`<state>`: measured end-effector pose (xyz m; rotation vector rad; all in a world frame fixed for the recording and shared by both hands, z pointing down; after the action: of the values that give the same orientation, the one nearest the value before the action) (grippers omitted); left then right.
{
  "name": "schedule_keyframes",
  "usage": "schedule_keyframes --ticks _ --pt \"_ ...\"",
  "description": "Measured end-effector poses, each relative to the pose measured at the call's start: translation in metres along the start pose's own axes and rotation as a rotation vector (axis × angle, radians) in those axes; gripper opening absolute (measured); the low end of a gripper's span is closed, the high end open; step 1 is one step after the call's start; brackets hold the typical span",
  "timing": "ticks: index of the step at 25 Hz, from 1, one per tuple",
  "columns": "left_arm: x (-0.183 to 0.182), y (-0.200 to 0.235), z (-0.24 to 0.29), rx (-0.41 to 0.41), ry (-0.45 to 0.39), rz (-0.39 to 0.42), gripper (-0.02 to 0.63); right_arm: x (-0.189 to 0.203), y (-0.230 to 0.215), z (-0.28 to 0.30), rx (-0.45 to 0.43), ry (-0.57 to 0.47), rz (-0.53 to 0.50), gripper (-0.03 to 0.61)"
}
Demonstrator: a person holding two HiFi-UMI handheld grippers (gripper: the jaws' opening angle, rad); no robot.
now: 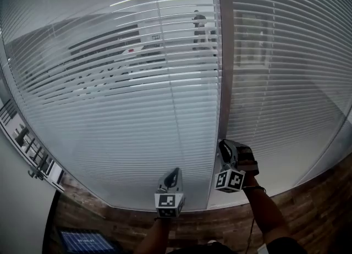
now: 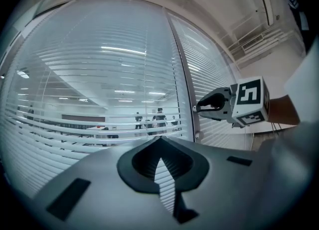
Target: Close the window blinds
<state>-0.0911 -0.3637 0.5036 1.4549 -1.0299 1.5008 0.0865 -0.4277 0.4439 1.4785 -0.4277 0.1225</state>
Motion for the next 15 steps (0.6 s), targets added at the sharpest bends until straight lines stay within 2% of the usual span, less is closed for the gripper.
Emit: schedule_keyframes --ticks 4,7,9,13,15 --pt "0.003 0.001 0.000 0.005 0.019 -0.021 0.000 0.000 0.001 -0.001 -0.011 -0.003 -0.184 0.117" --pt "0.004 -0.003 0.003 0.012 0.009 -0.024 0.000 0.001 0.002 0.000 -0.005 -0.001 -0.219 0.118" --pt "-0.001 -0.009 0.002 0.026 0.019 -0.022 0.000 0.001 0.003 -0.004 -0.008 -0.011 -0.131 0.118" --pt "-0.005 -0.011 0.001 0.033 0.016 -0.007 0.000 0.000 -0.005 -0.012 -0.006 -0.067 0.151 0.130" --pt "-0.005 -0.011 0.000 0.031 0.018 -0.013 0.000 0.000 -0.011 -0.014 -0.022 -0.092 0.331 0.130"
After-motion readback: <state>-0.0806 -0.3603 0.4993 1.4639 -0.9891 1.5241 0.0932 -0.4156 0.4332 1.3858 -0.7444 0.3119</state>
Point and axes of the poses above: the fingertips, and each gripper's own axes: z forward along the fingers, y to its left, x out of its underside, the point moved 2 cm from there along -z, backward along the fingers, and after that the axes turned 1 degree about -z, right-handed, at the moved point
